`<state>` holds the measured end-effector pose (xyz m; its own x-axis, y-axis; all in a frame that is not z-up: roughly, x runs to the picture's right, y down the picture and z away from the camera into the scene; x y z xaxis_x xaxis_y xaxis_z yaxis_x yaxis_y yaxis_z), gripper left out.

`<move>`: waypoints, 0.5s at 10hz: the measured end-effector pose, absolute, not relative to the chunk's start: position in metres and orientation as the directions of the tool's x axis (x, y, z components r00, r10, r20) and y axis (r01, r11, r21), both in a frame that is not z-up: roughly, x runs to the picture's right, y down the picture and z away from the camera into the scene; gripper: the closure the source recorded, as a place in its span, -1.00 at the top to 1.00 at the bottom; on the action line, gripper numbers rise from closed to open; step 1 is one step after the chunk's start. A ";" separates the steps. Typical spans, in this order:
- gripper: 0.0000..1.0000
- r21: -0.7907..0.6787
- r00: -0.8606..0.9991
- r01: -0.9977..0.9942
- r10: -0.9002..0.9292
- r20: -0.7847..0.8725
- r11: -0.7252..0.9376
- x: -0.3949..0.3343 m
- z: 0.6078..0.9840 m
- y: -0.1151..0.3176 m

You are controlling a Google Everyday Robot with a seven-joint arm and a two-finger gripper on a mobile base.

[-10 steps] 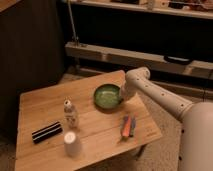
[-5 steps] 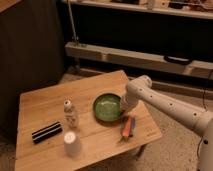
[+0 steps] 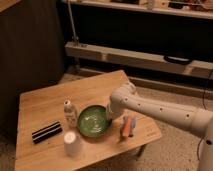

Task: Drag the ceramic bowl in a circle

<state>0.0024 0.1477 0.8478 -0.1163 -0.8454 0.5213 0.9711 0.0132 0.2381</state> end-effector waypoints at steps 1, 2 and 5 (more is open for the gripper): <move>-1.00 0.242 -0.120 0.970 -0.850 0.513 0.009 -0.013 0.855 0.137; -1.00 0.241 -0.119 0.970 -0.855 0.504 0.007 -0.027 0.864 0.125; -1.00 0.192 -0.063 0.981 -0.873 0.484 0.036 -0.038 0.904 0.077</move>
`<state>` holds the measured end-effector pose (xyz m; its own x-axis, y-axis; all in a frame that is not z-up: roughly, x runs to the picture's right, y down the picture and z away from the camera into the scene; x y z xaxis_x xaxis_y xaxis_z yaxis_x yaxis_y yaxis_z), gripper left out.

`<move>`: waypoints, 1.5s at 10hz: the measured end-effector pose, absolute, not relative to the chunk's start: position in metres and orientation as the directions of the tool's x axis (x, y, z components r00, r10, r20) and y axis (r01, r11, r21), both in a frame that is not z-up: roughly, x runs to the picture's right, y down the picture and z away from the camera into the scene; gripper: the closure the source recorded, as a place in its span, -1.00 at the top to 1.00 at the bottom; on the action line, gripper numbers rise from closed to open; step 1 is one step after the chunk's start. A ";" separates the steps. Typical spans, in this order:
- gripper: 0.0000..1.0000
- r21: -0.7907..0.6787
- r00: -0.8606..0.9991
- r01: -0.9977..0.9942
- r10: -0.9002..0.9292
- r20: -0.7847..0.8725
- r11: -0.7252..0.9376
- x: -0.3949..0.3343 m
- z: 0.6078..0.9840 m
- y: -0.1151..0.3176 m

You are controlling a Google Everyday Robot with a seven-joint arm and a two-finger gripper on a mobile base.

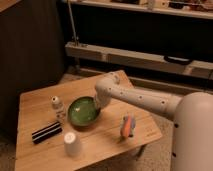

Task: Drag the ceramic bowl in a circle

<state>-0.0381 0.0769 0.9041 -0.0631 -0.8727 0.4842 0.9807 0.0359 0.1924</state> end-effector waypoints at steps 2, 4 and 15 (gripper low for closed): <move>-1.00 0.143 -0.008 0.987 -0.878 0.479 0.069 -0.039 0.934 0.048; -1.00 0.092 0.054 0.990 -0.882 0.467 0.109 -0.026 0.952 0.022; -1.00 -0.039 0.297 0.945 -0.799 0.523 0.325 0.175 0.936 0.035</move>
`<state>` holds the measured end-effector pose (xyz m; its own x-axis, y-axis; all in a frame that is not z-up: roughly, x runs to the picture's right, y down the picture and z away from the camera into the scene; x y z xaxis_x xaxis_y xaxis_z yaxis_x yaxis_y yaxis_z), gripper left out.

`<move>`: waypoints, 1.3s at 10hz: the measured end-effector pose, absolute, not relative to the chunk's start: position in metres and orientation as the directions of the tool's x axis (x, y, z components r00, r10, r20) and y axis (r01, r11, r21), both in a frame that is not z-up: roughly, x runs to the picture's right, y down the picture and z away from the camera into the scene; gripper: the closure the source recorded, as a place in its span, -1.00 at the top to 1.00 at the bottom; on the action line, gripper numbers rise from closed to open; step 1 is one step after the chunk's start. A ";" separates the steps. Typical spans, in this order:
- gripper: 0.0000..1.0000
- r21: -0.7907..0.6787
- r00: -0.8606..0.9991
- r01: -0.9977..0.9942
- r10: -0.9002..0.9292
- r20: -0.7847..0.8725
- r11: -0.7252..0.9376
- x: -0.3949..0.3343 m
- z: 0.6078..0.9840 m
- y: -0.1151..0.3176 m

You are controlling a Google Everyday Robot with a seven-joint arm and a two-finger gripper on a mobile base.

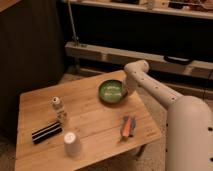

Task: Drag the ceramic bowl in a circle

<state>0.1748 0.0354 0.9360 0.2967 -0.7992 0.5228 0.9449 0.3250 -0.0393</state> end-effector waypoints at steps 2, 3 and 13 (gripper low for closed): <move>-1.00 0.013 0.230 0.959 -0.807 0.543 0.282 0.167 0.914 0.053; -1.00 0.048 0.177 0.969 -0.812 0.556 0.244 0.153 0.899 0.069; -1.00 0.331 -0.168 0.942 -0.787 0.594 0.049 0.012 0.857 0.144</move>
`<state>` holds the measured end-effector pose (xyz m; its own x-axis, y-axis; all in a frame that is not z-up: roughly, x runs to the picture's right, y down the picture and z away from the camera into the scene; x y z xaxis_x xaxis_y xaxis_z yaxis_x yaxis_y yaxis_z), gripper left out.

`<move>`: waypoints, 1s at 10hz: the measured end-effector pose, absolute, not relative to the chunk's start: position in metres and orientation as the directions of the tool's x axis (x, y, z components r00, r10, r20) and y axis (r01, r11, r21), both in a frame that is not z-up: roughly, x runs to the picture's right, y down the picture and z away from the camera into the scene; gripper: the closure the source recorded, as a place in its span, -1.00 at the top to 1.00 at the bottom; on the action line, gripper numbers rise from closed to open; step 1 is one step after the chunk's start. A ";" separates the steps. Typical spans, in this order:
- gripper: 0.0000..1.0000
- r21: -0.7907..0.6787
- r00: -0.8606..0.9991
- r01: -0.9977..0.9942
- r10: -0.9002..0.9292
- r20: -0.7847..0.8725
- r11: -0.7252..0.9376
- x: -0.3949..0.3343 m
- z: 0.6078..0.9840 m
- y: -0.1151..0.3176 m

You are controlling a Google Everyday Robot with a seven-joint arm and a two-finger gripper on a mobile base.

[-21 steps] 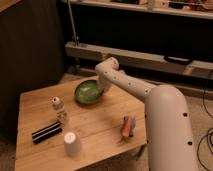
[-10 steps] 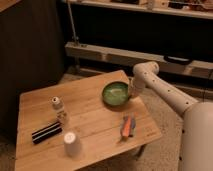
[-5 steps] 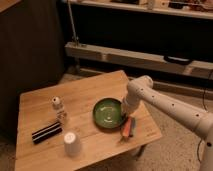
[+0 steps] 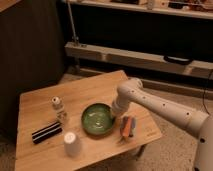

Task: Drag the ceramic bowl in a circle

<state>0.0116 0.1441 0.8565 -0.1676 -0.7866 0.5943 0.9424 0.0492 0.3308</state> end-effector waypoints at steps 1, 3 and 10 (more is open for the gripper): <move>-1.00 0.347 -0.185 0.937 -0.790 0.584 0.037 -0.005 0.857 0.137; -1.00 0.357 -0.199 0.934 -0.802 0.564 0.019 -0.045 0.869 0.116; -1.00 0.199 0.027 0.965 -0.824 0.567 0.169 -0.034 0.956 0.000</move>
